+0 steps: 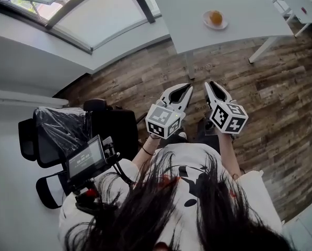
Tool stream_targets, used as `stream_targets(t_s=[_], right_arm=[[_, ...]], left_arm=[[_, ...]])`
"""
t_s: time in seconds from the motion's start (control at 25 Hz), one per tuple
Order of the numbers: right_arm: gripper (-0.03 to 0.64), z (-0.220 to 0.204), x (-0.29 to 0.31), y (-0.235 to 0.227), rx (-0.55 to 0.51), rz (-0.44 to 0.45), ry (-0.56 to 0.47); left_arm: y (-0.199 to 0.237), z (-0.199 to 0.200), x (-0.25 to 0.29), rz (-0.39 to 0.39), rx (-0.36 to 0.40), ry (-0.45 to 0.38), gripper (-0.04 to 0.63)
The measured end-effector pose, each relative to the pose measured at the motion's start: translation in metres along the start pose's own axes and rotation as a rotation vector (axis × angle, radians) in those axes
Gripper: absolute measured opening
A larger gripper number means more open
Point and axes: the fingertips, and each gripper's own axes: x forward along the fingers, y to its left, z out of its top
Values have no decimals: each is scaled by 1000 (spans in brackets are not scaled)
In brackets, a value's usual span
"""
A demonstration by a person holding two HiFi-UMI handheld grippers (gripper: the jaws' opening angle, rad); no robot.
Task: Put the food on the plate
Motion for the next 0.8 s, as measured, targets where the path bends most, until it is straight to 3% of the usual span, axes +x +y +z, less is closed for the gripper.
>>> stream_targets(t_s=[0.24,0.8], right_arm=[[94,-40,-28,40,-7,-38,-14],[94,-86,-98,80,-29,-96,-23]], left_arm=[[0,-28,-64,-21,-37,1,6],[-48,-52,-118,-103,-78,-24,6]])
